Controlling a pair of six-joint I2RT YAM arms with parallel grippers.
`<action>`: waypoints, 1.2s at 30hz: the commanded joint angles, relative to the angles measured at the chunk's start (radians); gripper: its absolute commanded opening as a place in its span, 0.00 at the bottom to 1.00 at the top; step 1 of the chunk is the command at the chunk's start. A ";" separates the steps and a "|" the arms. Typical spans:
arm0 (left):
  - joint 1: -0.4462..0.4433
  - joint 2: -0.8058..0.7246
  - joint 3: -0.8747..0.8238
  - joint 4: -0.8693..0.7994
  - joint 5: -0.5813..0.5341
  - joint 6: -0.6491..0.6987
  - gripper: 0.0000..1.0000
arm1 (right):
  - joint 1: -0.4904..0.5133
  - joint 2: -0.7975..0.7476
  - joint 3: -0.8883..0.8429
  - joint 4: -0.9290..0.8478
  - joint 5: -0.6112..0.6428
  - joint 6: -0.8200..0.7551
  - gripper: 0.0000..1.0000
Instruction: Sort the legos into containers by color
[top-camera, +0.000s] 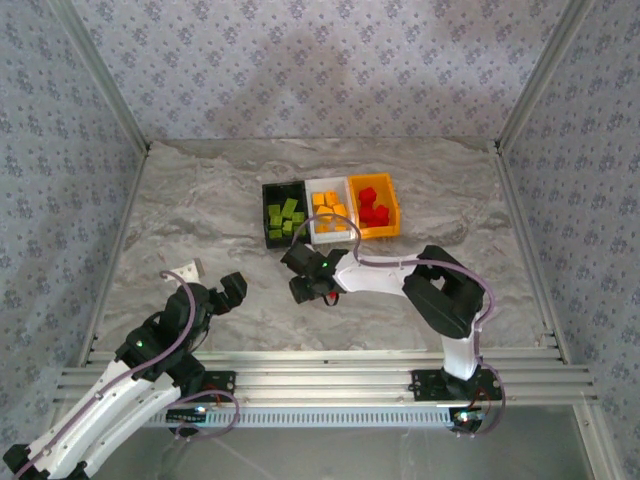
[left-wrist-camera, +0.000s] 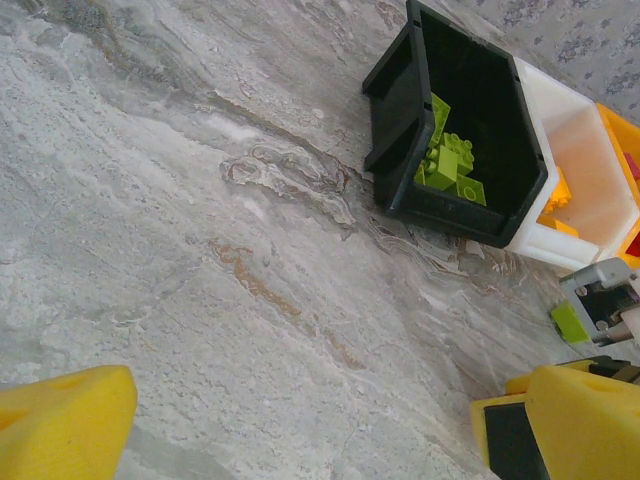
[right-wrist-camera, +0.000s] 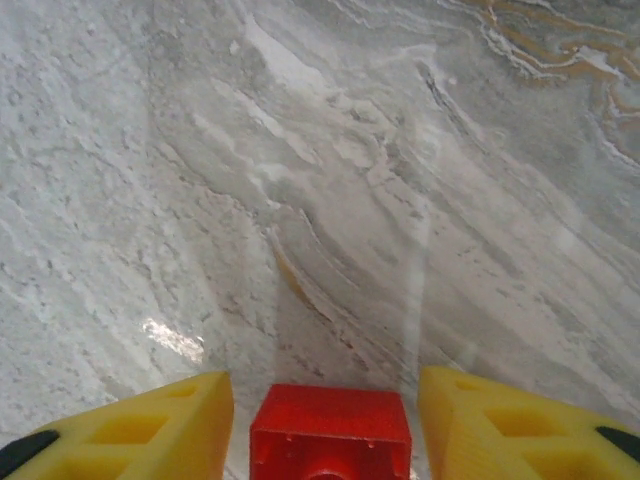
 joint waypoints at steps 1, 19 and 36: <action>0.007 0.001 -0.004 0.033 0.013 -0.001 1.00 | 0.007 0.012 -0.039 -0.044 0.012 0.032 0.43; -0.006 0.397 0.091 0.311 0.238 0.140 0.99 | -0.269 -0.262 0.026 -0.036 0.066 0.014 0.25; -0.187 1.096 0.400 0.556 0.276 0.352 0.95 | -0.572 0.018 0.314 -0.082 0.037 0.062 0.44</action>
